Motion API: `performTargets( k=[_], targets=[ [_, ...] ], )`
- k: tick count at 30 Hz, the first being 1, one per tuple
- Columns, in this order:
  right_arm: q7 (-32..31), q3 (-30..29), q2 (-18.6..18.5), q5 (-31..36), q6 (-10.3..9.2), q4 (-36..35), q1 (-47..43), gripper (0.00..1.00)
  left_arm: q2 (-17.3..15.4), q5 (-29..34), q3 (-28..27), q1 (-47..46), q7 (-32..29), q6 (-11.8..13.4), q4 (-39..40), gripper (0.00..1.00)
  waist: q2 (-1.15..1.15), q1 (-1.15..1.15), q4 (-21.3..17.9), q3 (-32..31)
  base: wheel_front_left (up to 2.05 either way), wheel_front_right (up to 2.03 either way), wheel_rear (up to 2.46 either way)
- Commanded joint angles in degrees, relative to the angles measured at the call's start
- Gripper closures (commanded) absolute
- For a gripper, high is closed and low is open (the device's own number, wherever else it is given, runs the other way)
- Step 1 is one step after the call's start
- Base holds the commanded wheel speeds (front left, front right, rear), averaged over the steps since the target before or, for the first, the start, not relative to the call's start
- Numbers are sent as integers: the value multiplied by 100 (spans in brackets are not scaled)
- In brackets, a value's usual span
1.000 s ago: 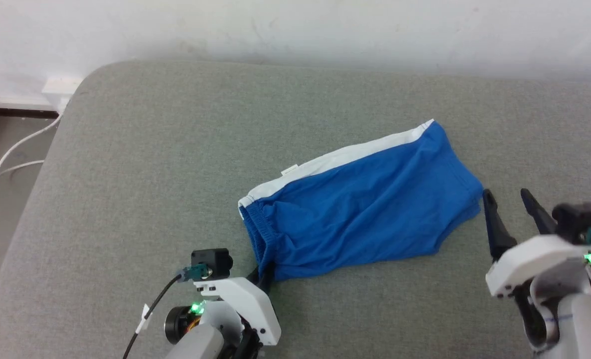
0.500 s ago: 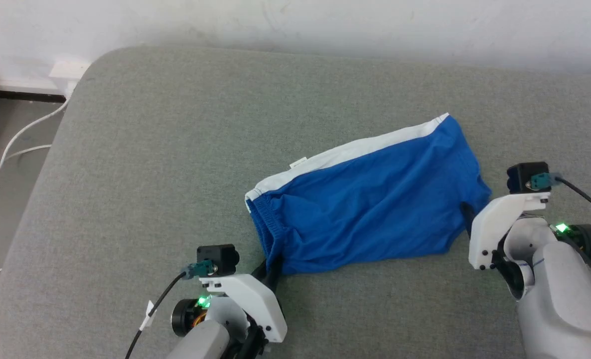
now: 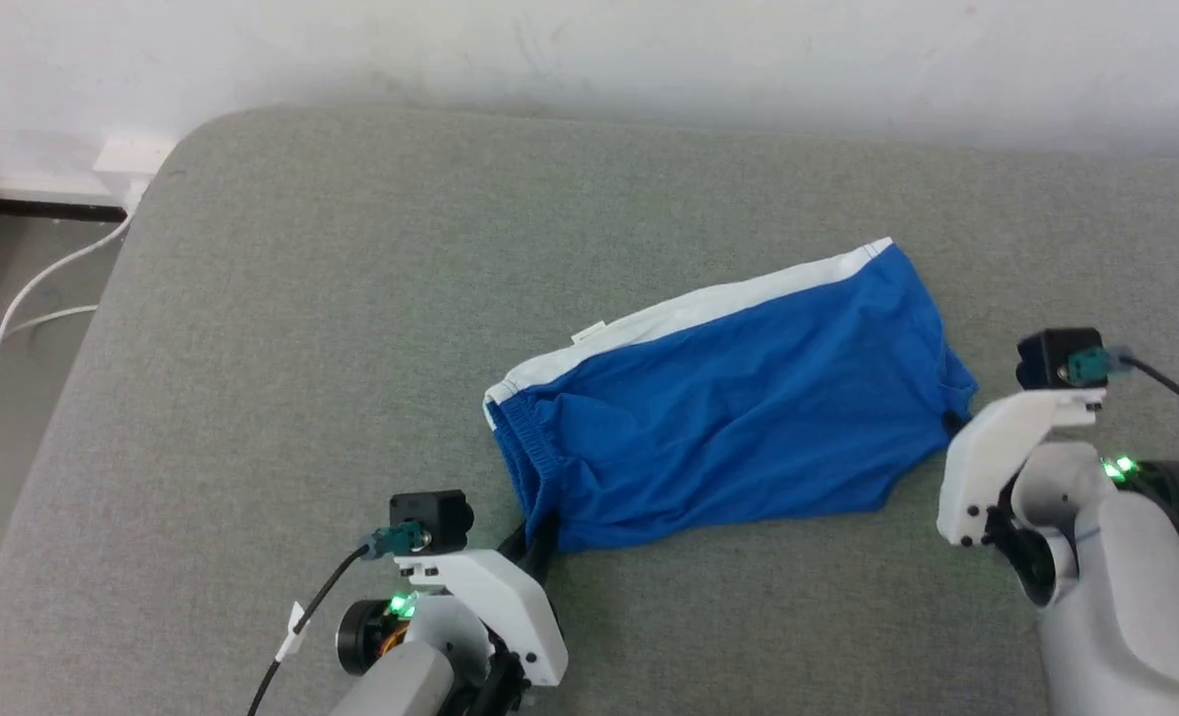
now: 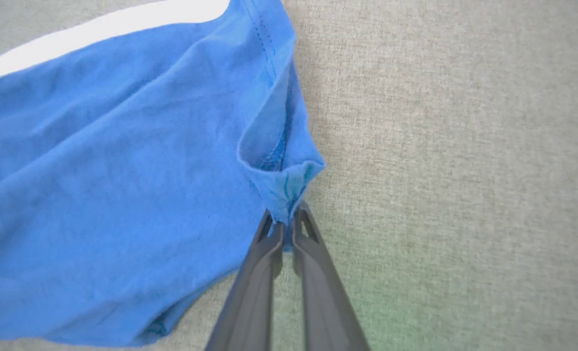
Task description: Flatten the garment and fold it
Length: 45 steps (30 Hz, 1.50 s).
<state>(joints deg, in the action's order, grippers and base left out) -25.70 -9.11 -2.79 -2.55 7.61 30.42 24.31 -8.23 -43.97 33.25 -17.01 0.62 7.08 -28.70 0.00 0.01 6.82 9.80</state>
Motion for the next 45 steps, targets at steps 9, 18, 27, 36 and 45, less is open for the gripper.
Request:
performTargets(
  k=[9,18,27,36,45],
  targets=[
    [59,199,-9,-735,-12,-2049,-1736,100,-411,-67,4,403,-196,122,412,100,0,-1,-189,-305,0,0,0],
    [-97,89,-9,-1345,-12,-3022,-3014,100,-786,-182,-15,816,-593,319,1258,100,0,-1,-293,-352,0,0,0],
    [390,200,-9,-1338,-12,-2076,-2801,0,-730,-212,64,926,-606,352,1355,0,0,-1,-305,-349,0,0,0],
    [1296,-53,-9,-1377,-12,-2523,-2545,0,-873,57,-284,1039,570,359,1511,0,0,-1,-278,-379,0,0,0],
    [1403,-175,-9,-980,-12,-2003,-1916,0,-855,1110,-1257,790,1433,222,1903,0,0,-1,-167,-345,0,0,0]
  ],
)
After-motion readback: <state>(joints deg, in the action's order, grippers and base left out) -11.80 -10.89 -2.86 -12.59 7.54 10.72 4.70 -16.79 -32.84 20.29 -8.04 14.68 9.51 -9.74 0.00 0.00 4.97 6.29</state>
